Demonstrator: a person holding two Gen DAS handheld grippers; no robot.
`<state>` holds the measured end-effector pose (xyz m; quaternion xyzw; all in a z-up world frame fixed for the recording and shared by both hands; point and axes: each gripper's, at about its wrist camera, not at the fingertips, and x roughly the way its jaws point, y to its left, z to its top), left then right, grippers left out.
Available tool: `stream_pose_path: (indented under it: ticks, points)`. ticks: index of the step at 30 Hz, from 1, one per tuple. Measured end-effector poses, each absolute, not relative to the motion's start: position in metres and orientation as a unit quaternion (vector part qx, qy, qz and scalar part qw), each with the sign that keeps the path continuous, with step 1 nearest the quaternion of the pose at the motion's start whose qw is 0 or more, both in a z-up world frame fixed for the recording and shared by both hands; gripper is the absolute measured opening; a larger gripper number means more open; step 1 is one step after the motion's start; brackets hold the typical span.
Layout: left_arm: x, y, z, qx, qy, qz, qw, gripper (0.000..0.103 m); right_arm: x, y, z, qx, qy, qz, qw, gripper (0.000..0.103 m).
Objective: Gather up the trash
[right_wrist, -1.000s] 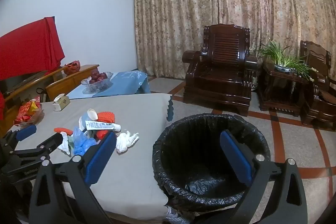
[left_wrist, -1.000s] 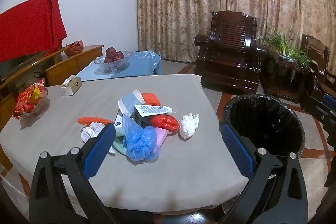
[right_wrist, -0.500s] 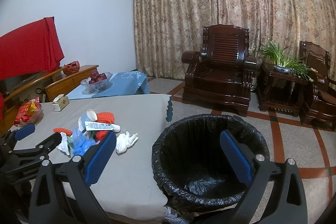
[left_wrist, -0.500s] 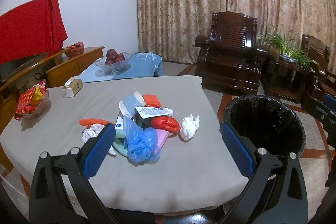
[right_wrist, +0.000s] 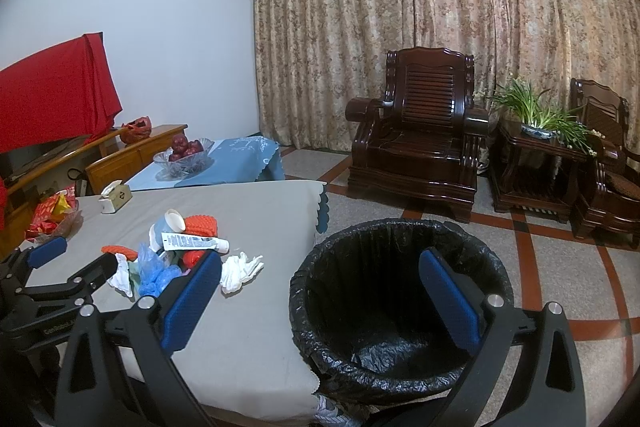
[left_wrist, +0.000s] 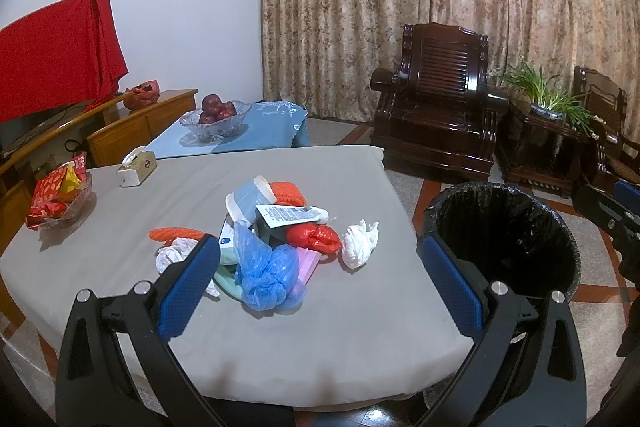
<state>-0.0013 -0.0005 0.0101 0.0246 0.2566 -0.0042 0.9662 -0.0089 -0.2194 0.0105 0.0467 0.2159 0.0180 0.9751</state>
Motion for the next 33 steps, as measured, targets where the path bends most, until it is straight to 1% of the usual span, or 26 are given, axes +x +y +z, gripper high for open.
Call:
stream_pose_path:
  ticks: [33]
  points:
    - [-0.0009, 0.0007, 0.0104, 0.024, 0.257, -0.005, 0.966, 0.098, -0.0071, -0.2172, 0.0105, 0.048, 0.217, 0.017, 0.975, 0.097]
